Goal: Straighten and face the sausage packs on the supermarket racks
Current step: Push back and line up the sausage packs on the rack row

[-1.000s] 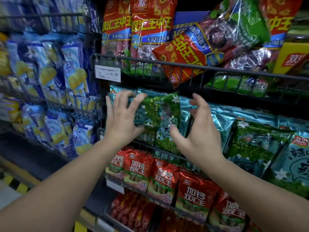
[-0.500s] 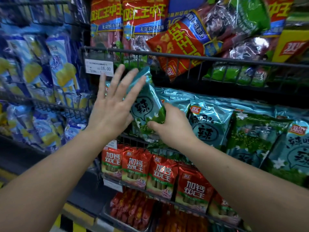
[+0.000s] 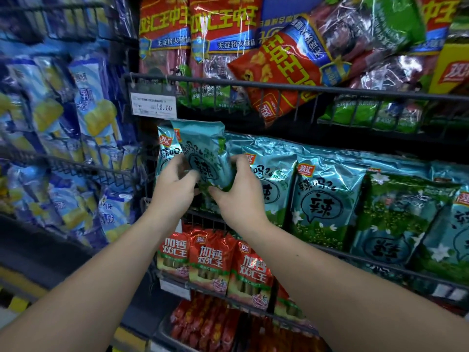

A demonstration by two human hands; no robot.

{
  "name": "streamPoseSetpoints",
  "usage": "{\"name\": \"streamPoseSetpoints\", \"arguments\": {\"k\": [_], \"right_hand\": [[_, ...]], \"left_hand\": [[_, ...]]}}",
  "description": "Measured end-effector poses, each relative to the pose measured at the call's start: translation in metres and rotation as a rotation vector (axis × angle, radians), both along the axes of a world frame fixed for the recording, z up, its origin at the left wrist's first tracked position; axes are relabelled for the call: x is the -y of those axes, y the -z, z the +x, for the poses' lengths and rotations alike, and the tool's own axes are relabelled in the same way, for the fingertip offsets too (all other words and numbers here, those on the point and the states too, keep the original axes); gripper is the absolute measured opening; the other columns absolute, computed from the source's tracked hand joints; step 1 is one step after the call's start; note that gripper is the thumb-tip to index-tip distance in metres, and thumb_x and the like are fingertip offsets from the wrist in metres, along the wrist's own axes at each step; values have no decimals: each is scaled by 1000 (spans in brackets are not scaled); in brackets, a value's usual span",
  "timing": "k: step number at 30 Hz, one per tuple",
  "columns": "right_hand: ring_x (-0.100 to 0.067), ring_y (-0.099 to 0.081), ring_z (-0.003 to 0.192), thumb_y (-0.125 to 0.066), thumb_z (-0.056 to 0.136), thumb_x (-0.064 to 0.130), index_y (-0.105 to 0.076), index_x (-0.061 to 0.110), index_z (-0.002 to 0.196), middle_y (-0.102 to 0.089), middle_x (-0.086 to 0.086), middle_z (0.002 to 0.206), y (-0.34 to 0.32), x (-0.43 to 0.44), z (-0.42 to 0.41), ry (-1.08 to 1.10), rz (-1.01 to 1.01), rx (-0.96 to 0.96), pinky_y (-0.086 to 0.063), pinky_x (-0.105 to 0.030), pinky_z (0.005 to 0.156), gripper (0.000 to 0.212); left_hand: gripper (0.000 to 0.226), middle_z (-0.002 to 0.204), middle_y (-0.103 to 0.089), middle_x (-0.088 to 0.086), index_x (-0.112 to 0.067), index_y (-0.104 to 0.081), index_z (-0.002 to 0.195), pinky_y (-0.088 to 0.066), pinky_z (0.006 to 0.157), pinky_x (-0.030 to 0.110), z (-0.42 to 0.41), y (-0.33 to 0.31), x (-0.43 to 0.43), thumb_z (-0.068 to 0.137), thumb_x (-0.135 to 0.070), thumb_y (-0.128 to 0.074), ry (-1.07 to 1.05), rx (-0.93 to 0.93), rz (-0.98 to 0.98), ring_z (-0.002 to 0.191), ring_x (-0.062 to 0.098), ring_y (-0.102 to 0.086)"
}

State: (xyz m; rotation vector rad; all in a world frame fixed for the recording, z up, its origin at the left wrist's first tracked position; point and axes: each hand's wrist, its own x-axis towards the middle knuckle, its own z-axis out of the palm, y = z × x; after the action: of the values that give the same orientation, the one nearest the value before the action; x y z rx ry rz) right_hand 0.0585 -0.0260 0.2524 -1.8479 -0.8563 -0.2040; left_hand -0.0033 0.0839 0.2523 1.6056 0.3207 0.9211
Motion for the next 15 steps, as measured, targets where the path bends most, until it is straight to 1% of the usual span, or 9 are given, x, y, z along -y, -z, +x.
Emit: {"name": "streamPoseSetpoints", "arguments": {"k": [3,6,9,10,11,12,13,14,15], "right_hand": [[-14,-64,90,-79,81,13,-43,24,113,-63,6,102,7,-9,4,-12,-12,-36,-50,-24,72,49],[-16,-64,96,-80,80,14,-46,20,125,-66,2,111,11,-16,8,-6,-55,-77,-46,-19,75,57],[-20,-65,105,-81,79,16,-44,16,128,-65,-1,113,10,-20,10,26,-77,-113,-47,-20,79,61],[-20,-65,102,-81,80,19,-43,15,126,-64,0,109,7,-19,10,39,-71,-122,-49,-19,75,61],[-19,-66,95,-80,81,23,-41,13,126,-62,2,102,4,-18,9,55,-61,-127,-48,-16,66,61],[-15,-65,83,-78,83,27,-38,11,127,-60,4,94,0,-16,8,78,-56,-118,-44,-12,55,62],[-10,-61,70,-76,85,29,-34,9,132,-57,4,86,-3,-13,7,104,-60,-90,-37,-11,45,65],[-8,-55,59,-73,88,28,-28,8,139,-55,4,78,-5,-9,5,123,-71,-53,-33,-13,40,70],[-8,-53,54,-70,90,26,-20,8,146,-55,2,73,-6,-5,2,133,-81,-18,-32,-15,39,77]], "left_hand": [[29,111,-68,-8,-27,-60,117,-53,95,47,2,5,-11,90,-16,-53,-34,-73,56,106,13,-64],[25,107,-66,-9,-20,-58,121,-52,92,33,5,11,-15,98,-12,-53,-86,-130,170,99,5,-62],[28,110,-65,-6,-15,-56,127,-49,90,29,8,13,-17,99,-15,-53,-138,-174,279,103,11,-61],[28,111,-65,-5,-14,-56,127,-47,89,29,9,13,-18,99,-16,-53,-150,-198,313,105,14,-61],[27,112,-65,-2,-12,-57,126,-46,88,30,10,14,-18,100,-17,-52,-165,-235,362,107,17,-60],[29,114,-65,2,-8,-57,126,-47,89,33,11,15,-19,100,-19,-52,-183,-281,414,109,22,-60],[30,116,-65,8,-5,-56,125,-49,92,38,12,17,-19,100,-22,-51,-198,-316,454,111,27,-60],[31,117,-65,11,-4,-57,123,-49,94,43,14,18,-19,100,-23,-51,-209,-337,478,111,29,-60],[32,117,-65,12,-4,-57,123,-48,95,44,15,18,-17,100,-24,-50,-220,-354,497,111,30,-59]]}}
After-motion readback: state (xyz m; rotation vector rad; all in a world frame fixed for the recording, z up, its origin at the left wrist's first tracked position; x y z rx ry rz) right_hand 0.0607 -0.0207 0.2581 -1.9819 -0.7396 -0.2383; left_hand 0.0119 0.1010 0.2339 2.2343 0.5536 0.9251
